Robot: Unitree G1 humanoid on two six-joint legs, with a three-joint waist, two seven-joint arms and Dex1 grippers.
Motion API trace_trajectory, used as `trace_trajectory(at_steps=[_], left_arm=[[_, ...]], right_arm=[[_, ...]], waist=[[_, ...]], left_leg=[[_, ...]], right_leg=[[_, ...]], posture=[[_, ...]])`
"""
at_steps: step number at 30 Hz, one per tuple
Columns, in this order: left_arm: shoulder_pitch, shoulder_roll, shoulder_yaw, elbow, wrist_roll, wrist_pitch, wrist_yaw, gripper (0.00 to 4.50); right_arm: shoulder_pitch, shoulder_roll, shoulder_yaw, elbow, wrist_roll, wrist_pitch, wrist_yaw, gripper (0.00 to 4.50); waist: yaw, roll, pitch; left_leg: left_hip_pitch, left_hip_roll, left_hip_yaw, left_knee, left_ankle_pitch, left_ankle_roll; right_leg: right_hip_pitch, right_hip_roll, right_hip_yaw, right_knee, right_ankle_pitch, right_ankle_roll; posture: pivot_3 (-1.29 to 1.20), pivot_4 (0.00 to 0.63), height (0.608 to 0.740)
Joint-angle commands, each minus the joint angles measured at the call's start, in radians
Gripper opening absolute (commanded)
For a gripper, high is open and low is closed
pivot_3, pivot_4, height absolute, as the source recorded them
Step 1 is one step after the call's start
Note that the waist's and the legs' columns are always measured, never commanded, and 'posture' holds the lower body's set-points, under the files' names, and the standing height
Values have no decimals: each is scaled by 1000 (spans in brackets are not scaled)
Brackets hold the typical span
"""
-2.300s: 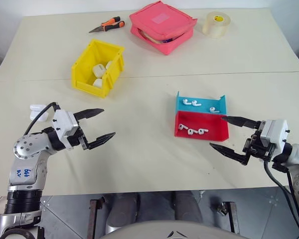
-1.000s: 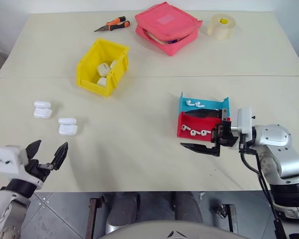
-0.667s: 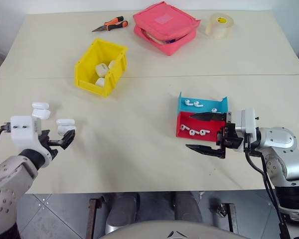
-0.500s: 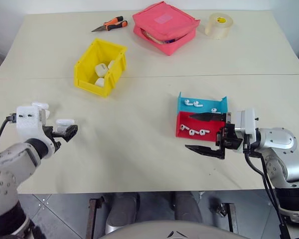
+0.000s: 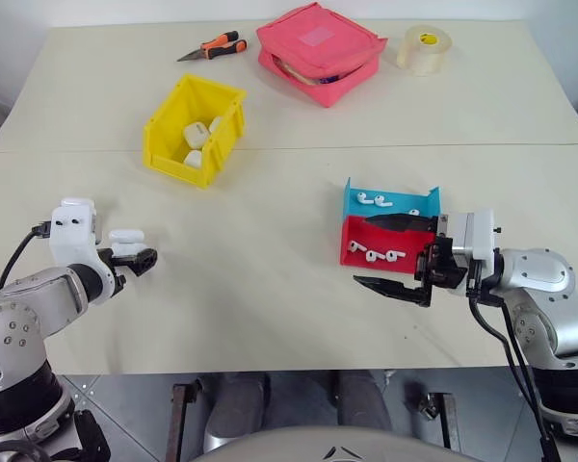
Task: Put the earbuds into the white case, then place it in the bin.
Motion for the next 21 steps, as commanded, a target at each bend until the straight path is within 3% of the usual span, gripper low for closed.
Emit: trace_trajectory(at_steps=[1,10,13,16,21], left_arm=[[-16,-13,-17,-1,41,0,-18,4463],[-38,-14,-70,21,123,0,-80,4463],[-39,-13,-79,23,150,-2,-98,3907],[-38,-13,-81,24,175,-1,-117,2926],[27,3,-86,-11,185,-93,-192,2784]], right_arm=[[7,10,-17,-45,18,0,-13,4500],[2,17,-12,-58,12,11,-35,4500],[1,19,-13,-59,9,9,-41,4500],[-5,22,-10,-54,5,6,-43,4500],[-13,29,-4,-46,-1,3,-46,4500]], waist=[[0,0,0],[3,0,0],[3,0,0],[3,0,0],[2,1,0]], left_leg=[[0,0,0,0,0,0],[0,0,0,0,1,-1],[0,0,0,0,1,-1],[0,0,0,0,1,-1],[0,0,0,0,1,-1]], right_leg=[[0,0,0,0,0,0],[0,0,0,1,0,0],[0,0,0,1,0,0],[0,0,0,1,0,0],[0,0,0,1,0,0]], posture=[[0,150,740],[0,150,740],[0,150,740],[0,150,740],[0,150,740]])
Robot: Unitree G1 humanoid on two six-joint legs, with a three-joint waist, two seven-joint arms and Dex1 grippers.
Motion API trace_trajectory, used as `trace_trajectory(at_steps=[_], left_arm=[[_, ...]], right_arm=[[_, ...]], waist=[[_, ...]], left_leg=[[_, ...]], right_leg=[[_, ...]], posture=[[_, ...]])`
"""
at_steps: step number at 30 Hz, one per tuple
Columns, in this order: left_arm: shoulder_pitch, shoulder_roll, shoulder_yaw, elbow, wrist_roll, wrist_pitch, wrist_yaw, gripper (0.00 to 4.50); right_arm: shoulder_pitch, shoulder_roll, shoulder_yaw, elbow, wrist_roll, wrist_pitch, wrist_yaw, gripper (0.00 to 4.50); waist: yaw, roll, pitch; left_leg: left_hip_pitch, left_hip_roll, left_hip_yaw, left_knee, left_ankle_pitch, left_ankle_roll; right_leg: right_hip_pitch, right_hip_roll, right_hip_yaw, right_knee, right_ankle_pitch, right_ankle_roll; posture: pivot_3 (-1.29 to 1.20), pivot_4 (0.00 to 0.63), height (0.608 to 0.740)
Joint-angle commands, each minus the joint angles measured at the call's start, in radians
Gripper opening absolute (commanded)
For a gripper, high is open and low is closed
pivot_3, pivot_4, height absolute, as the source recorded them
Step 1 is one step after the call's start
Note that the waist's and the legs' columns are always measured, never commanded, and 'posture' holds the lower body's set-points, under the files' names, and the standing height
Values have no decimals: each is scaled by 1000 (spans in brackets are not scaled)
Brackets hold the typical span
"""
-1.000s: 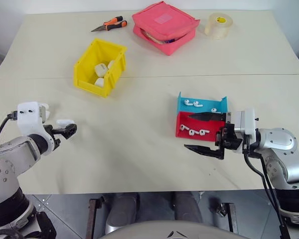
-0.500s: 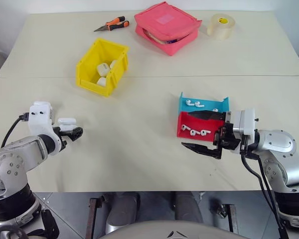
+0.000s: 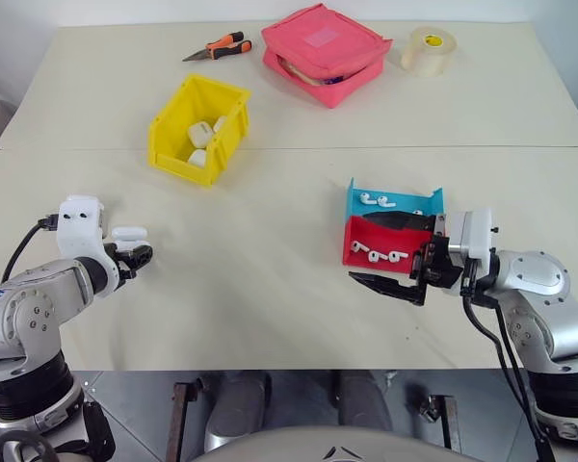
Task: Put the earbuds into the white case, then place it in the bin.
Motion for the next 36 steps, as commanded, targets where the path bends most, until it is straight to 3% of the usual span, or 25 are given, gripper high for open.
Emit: trace_trajectory(at_steps=[1,4,8,13,20,28,36], left_arm=[[71,3,-8,-32,-7,-129,-97,2784],[160,-1,3,-59,-18,-334,-215,2784],[304,-50,38,-51,0,-868,-514,2784],[295,-144,-15,33,-44,-1212,-721,2784],[135,-267,-284,189,-54,-1402,-916,2784],[-84,-532,-517,504,-68,-1548,-1101,2784],[-106,-568,-604,572,-84,-1548,-1235,2784]], right_arm=[[-11,8,-5,-24,0,-12,-2,4500],[-14,9,-3,-19,-2,-13,0,4500],[-11,1,-9,-12,-6,-12,6,4500],[4,-26,-44,-21,-4,-2,6,4500],[112,-93,-177,-93,8,11,-30,4500],[479,-74,-504,-283,-6,24,-112,4500],[803,0,-744,-323,1,10,-81,4500]], waist=[[0,0,0],[0,0,0],[-1,0,0],[3,0,0],[5,0,0],[9,-1,0],[3,-1,0]], left_leg=[[0,0,0,0,0,0],[0,0,0,0,0,0],[-1,1,0,0,0,0],[-1,1,0,0,0,0],[-2,0,1,0,0,2],[-2,-1,9,1,0,3],[0,-1,12,1,-1,6]], right_leg=[[0,0,0,0,0,0],[0,0,0,-1,0,0],[0,0,-1,-2,0,0],[1,-1,-3,-7,0,-1],[2,-1,-3,-3,1,0],[3,-1,-4,-4,2,1],[6,-1,-2,-7,3,4]], posture=[[0,150,740],[0,150,740],[0,150,740],[0,150,740],[0,150,740],[0,150,740],[0,150,740]])
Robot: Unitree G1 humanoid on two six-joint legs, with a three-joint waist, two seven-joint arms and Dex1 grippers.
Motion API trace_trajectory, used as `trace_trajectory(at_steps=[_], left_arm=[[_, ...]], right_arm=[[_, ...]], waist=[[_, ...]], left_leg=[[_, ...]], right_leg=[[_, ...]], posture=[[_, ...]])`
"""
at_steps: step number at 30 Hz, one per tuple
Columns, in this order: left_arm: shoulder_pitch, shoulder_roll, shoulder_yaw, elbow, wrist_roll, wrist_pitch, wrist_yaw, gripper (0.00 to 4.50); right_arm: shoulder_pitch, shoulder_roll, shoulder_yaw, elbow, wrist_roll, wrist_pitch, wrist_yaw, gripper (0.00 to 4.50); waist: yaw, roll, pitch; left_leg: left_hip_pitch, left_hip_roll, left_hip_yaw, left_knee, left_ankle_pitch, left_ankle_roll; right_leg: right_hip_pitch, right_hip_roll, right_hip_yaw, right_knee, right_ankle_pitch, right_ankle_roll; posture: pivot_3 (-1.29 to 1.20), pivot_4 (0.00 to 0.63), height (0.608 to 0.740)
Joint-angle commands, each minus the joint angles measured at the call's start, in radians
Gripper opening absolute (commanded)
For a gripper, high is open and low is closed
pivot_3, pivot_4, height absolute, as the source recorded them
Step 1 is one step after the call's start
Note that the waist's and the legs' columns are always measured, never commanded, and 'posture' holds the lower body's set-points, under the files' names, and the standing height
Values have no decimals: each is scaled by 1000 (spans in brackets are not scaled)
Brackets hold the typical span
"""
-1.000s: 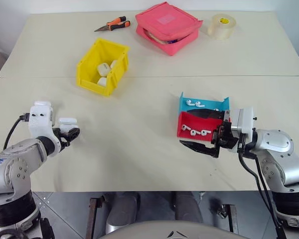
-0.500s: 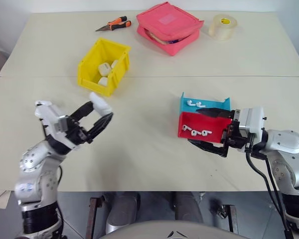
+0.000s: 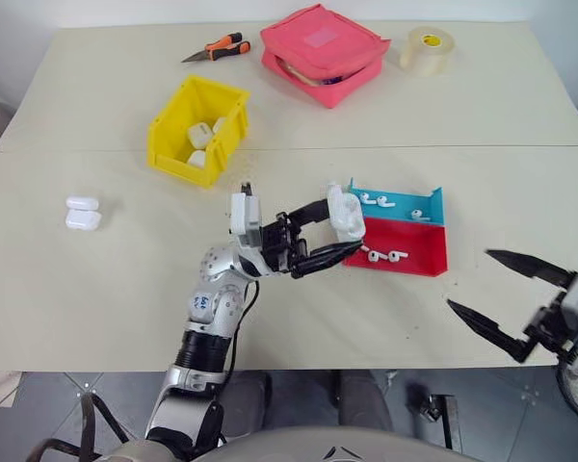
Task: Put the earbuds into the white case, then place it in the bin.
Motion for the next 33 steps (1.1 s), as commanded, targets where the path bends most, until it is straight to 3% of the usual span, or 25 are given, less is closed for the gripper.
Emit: trace_trajectory(at_steps=[1,5,10,13,16,20,25,30,33], left_arm=[[11,15,-24,-23,-34,5,-55,2784],[8,38,-24,-50,-56,36,-64,2784],[8,63,-18,-85,-71,65,-50,2784],[15,68,-13,-93,-56,47,-29,2784],[29,78,-16,-105,-49,46,-15,2784],[46,82,-21,-118,-46,39,5,2784],[52,83,-21,-123,-44,24,22,2784],[58,92,-20,-129,-48,21,31,2784],[62,94,-23,-132,-48,18,36,2784]], right_arm=[[64,13,-81,-22,11,-11,20,4500],[85,-25,-84,-40,9,36,18,4500],[-46,-219,7,-82,68,265,-37,4500],[-251,-397,169,-75,100,440,-96,4500],[-490,-506,373,-41,116,560,-118,4500],[-823,-517,694,35,17,666,-117,4500],[-1033,-500,958,142,-164,651,-54,4500],[-1123,-491,1058,222,-283,616,1,4500],[-1155,-479,1083,253,-328,598,29,3921]], waist=[[0,0,0],[1,0,0],[-1,0,0],[0,2,-1],[1,2,-1],[4,1,0],[1,1,0],[-1,1,0],[-2,1,0]], left_leg=[[0,0,0,0,0,0],[2,0,0,0,0,0],[2,0,-3,0,0,1],[2,1,-6,0,0,1],[1,1,-8,1,0,0],[-2,0,-11,1,0,0],[-3,-1,-12,1,0,1],[-4,-1,-11,1,0,1],[-4,-1,-11,2,0,0]], right_leg=[[0,0,0,0,0,0],[2,0,0,-1,0,1],[2,0,1,-1,0,1],[2,0,1,-1,0,1],[2,0,0,-2,1,1],[1,0,-3,-4,1,0],[1,-1,-4,-6,1,0],[-1,-1,-3,-4,1,1],[-2,-1,-3,-3,1,1]], posture=[[0,150,740],[0,150,740],[0,150,740],[0,150,740],[0,150,740],[0,150,740],[0,150,740],[0,150,740],[0,150,740]])
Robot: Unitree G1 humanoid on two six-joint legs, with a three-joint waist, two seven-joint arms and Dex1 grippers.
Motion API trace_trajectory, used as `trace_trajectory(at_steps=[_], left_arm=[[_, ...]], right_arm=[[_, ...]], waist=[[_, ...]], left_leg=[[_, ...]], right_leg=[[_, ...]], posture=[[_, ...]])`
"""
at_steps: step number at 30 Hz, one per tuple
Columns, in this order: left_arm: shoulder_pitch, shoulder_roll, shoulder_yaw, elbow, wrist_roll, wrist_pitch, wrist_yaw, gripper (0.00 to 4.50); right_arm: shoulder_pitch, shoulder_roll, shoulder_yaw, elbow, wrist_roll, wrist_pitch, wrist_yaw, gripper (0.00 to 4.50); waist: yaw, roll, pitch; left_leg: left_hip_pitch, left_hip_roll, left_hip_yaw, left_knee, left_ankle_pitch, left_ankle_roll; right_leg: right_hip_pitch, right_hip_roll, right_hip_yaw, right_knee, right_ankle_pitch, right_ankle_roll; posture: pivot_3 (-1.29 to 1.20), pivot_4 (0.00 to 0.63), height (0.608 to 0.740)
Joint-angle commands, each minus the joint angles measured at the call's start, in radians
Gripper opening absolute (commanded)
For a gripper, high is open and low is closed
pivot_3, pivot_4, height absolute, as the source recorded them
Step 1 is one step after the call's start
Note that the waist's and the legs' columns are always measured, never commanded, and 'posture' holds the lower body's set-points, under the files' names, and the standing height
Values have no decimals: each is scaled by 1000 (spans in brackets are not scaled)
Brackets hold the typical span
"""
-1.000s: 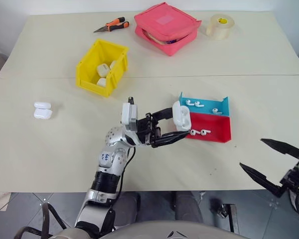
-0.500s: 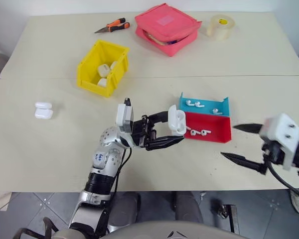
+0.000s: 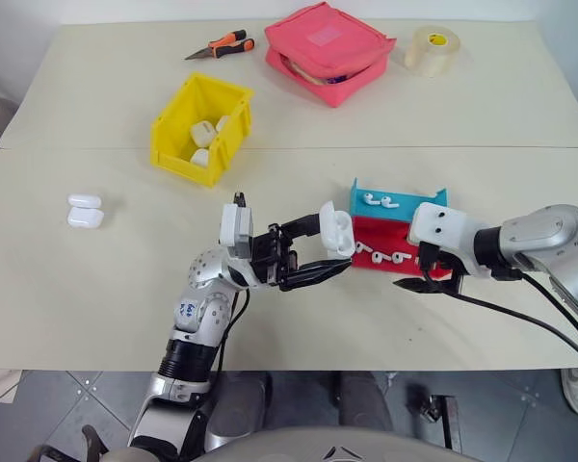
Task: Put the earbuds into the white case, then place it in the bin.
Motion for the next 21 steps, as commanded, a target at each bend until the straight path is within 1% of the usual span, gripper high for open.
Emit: trace_trajectory(at_steps=[1,6,15,21], left_arm=[[12,0,-8,-48,-2,-14,7,2784],[22,-3,-19,-56,-3,-13,14,2784],[21,-4,-24,-53,-4,-17,20,2784],[23,-4,-25,-54,-2,-20,23,2784]], right_arm=[[-45,17,16,21,-65,-35,37,3573],[-83,50,32,46,-111,-46,77,1845],[-101,79,69,104,-207,-121,146,1845],[-103,105,70,124,-237,-139,181,1845]], waist=[[0,0,0],[-1,0,0],[-1,0,0],[-1,0,0]], left_leg=[[0,0,0,0,0,0],[0,0,1,0,0,0],[-1,0,1,0,0,0],[-1,0,1,0,0,0]], right_leg=[[0,0,0,1,0,0],[-1,0,0,1,0,0],[-2,0,1,1,0,0],[-2,0,1,1,0,0]], posture=[[0,150,740],[0,150,740],[0,150,740],[0,150,740]])
